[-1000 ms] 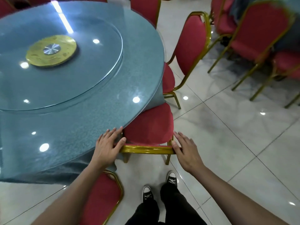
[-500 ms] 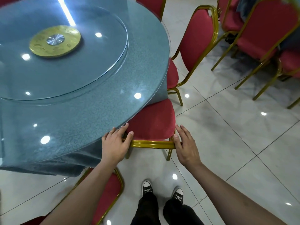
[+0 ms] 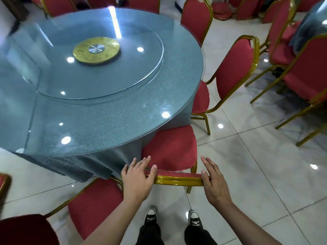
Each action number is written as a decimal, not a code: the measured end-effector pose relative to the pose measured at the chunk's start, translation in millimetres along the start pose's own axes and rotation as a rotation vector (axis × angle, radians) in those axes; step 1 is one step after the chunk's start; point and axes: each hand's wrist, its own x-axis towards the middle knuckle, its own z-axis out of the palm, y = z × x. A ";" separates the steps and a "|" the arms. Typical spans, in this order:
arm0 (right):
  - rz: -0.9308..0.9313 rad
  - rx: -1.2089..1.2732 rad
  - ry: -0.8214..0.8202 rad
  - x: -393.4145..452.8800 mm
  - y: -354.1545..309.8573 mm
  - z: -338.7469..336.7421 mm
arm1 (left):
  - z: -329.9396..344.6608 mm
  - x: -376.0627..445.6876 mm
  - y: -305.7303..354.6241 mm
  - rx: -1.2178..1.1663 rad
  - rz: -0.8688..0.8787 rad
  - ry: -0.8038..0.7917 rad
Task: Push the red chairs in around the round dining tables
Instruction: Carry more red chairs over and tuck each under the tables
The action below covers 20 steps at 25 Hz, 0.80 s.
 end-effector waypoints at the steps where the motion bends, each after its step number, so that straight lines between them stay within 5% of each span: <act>1: -0.021 -0.001 -0.010 0.1 8.5 -6.5 | 5.4 -7.9 7.2 -0.002 -0.018 0.008; 10: -0.230 -0.004 -0.145 17.9 86.9 -79.5 | 59.0 -77.7 97.4 -0.066 -0.226 0.130; 20: -0.360 -0.032 -0.318 44.6 135.6 -132.6 | 104.6 -145.0 175.4 -0.034 -0.453 0.060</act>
